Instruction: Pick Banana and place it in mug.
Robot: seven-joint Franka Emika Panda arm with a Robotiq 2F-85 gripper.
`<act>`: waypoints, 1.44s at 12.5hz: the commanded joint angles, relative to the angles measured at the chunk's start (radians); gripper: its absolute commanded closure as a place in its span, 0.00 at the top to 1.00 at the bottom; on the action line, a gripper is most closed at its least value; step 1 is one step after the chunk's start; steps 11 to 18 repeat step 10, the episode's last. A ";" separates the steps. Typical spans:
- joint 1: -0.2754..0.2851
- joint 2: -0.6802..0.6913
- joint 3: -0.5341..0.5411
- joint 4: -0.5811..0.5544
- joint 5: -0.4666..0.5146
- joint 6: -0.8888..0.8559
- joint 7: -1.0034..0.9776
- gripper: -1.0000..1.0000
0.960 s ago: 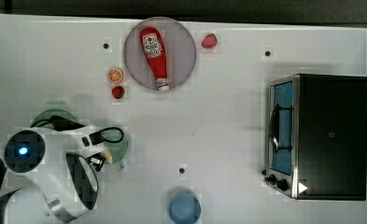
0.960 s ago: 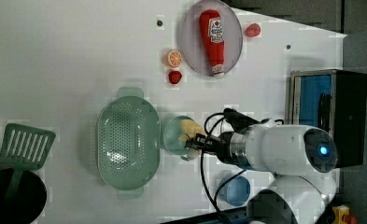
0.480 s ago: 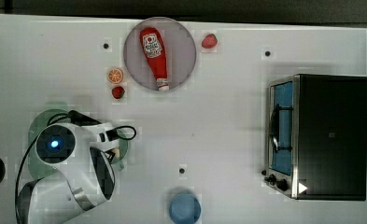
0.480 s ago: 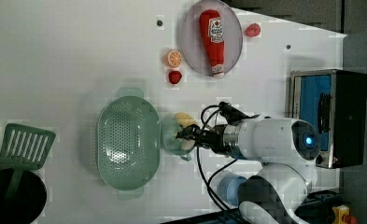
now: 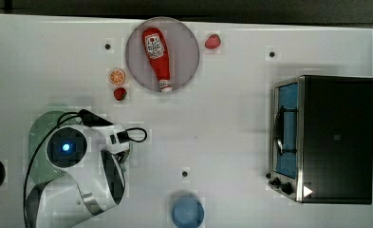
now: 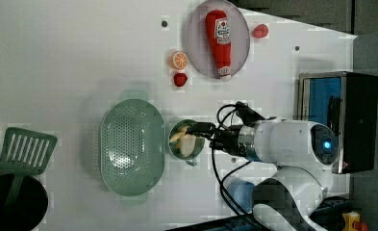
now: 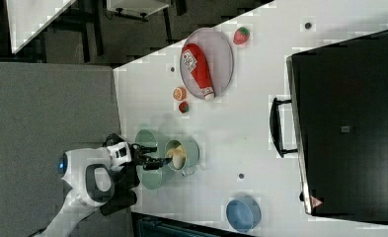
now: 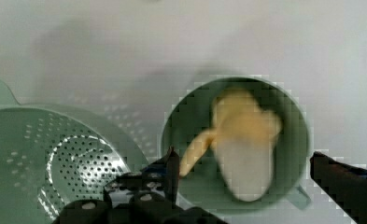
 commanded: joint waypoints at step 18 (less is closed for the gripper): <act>-0.035 -0.320 -0.402 0.443 -0.006 -0.721 -0.032 1.00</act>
